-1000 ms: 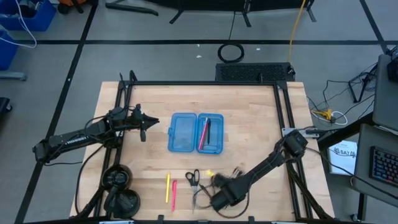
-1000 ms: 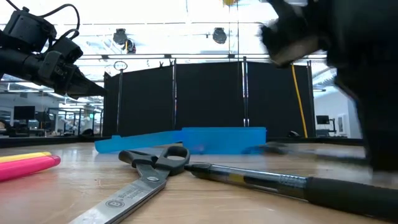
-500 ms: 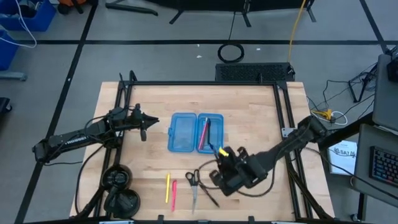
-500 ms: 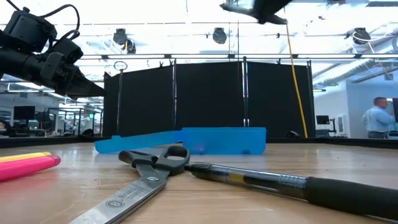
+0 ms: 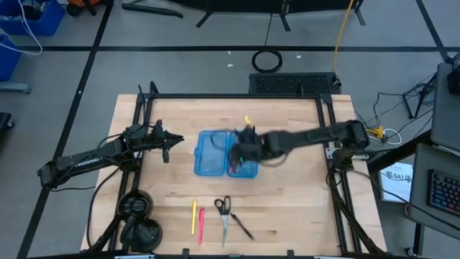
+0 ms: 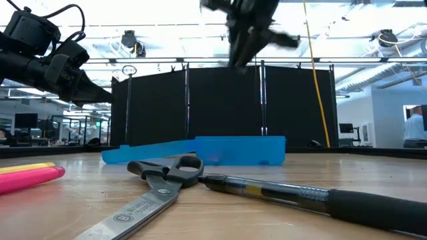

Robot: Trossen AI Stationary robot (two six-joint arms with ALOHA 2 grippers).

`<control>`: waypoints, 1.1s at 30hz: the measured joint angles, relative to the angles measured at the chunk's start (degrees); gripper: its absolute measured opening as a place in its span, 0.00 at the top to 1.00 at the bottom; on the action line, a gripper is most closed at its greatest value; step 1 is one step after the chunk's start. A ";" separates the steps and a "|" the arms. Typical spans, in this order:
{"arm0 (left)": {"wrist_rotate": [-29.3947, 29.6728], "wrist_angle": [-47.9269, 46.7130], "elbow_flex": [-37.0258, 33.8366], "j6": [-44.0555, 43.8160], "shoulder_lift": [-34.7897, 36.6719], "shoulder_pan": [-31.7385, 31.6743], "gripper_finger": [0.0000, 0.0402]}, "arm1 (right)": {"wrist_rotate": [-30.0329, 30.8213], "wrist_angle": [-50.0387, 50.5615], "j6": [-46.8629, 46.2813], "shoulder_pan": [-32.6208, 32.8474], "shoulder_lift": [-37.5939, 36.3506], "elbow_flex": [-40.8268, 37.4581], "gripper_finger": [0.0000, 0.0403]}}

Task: Pick & place school supplies into a supply box
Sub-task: Put the right black pen into the blue supply box

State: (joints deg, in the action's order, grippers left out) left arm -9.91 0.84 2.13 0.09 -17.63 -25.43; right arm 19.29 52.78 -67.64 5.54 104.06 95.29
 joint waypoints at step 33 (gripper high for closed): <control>0.02 2.17 -0.02 2.15 0.00 0.00 0.90 | -17.59 -29.27 -3.71 -10.71 0.16 -23.04 0.94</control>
State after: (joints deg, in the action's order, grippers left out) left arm -9.89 3.01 2.11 2.24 -17.63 -25.43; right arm 1.69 23.51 -71.35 -5.17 104.22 72.25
